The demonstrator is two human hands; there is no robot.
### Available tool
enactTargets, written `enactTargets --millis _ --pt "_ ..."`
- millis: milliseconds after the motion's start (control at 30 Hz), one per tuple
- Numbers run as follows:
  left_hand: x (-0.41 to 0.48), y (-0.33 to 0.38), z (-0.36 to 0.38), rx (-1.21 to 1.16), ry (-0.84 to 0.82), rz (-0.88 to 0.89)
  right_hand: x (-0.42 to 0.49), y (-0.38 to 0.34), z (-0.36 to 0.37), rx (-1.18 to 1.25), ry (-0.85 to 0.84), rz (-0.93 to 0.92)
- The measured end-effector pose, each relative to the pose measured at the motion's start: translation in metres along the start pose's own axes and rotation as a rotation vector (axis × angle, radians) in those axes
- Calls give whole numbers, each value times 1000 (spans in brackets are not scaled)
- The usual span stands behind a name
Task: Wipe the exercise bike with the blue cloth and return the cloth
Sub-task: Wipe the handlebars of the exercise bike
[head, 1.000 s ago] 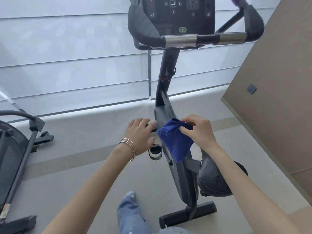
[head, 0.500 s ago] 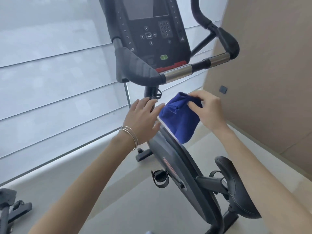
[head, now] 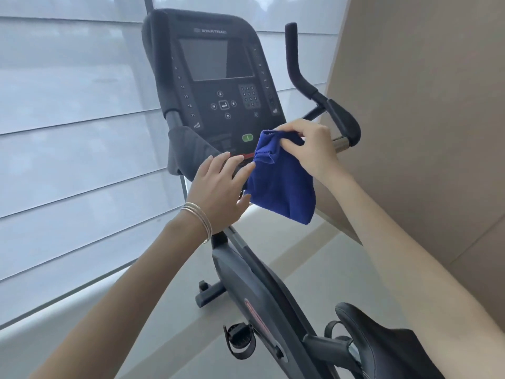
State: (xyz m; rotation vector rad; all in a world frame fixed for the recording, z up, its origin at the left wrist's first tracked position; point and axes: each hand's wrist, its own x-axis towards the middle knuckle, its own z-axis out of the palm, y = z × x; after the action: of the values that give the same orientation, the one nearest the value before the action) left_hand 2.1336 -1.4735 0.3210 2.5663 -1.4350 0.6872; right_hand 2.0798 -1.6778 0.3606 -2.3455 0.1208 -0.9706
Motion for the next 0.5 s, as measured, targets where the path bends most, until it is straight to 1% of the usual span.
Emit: enactTargets --millis 100,167,333,500 --pt "7 -8 -2 -10 22 -44 19 11 18 51 -38 45" --pt "12 -11 0 -7 33 -53 25 21 28 40 -59 46" --pt "30 -9 8 -32 67 13 33 42 48 33 -32 -3" --pt "36 -9 21 -50 17 2 43 57 57 -26 -39 -31"
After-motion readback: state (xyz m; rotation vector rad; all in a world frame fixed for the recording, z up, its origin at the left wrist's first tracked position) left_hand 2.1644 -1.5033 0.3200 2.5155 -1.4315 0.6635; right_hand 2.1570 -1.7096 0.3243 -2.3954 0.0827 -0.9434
